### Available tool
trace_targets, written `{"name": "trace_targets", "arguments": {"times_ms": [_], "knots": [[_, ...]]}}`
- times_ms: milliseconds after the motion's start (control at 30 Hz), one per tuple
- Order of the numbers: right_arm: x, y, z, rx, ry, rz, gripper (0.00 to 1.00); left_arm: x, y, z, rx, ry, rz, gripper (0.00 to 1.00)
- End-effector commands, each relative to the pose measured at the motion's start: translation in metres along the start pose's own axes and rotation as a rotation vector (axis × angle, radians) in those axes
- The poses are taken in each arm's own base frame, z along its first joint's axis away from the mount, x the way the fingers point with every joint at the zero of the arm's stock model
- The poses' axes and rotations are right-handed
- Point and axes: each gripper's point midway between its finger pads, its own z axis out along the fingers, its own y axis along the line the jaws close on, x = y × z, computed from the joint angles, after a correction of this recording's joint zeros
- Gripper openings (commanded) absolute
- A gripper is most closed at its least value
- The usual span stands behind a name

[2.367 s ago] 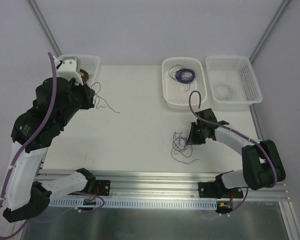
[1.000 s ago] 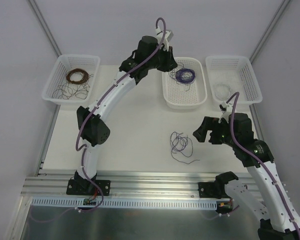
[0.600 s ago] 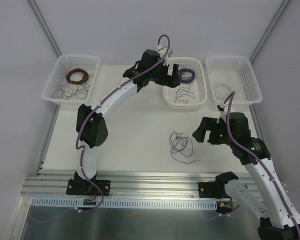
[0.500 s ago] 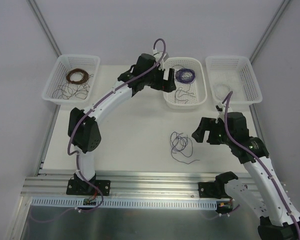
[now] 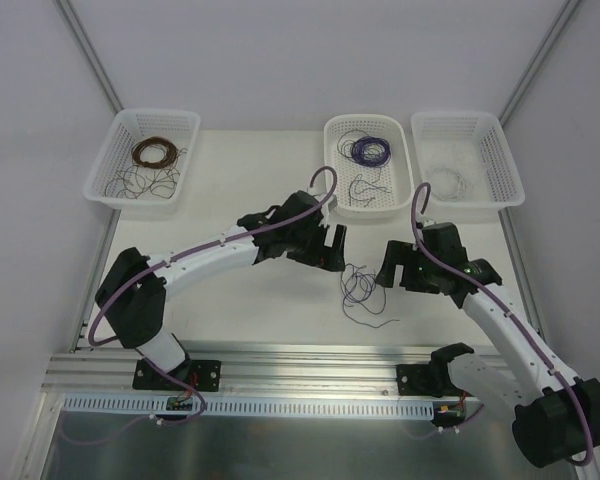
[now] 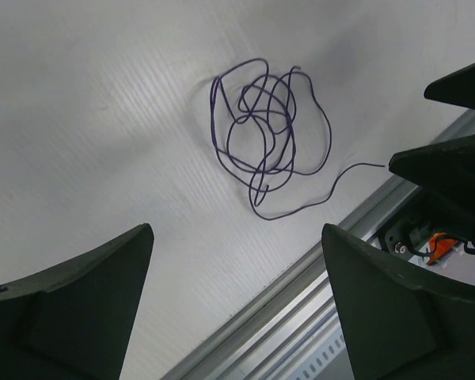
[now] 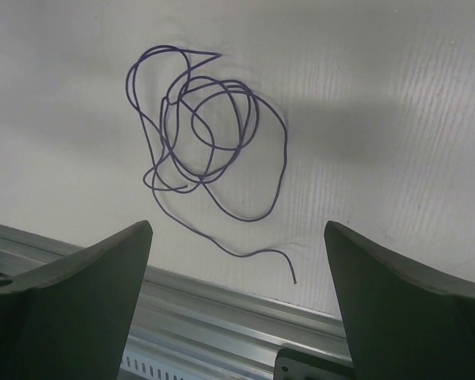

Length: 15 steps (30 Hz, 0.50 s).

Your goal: Untangle the cables

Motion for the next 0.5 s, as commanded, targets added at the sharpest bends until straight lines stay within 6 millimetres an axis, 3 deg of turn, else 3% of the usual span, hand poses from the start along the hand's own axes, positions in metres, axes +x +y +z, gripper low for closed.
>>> {"name": "trace_targets", "arguments": {"times_ms": [0, 100, 267, 467], "knots": [[-0.008, -0.004, 0.015, 0.031, -0.025, 0.036, 0.95, 0.022, -0.007, 0.009, -0.027, 0.028, -0.103, 0.88], [-0.005, -0.01, 0.023, 0.054, -0.006, 0.045, 0.91, 0.038, -0.011, 0.024, -0.05, 0.07, -0.132, 0.84], [0.004, -0.016, 0.038, 0.076, 0.037, 0.057, 0.85, 0.045, -0.018, 0.05, -0.084, 0.096, -0.127, 0.77], [0.008, -0.017, 0.054, 0.078, 0.077, 0.069, 0.75, 0.057, -0.013, 0.076, -0.134, 0.134, -0.16, 0.65]]}}
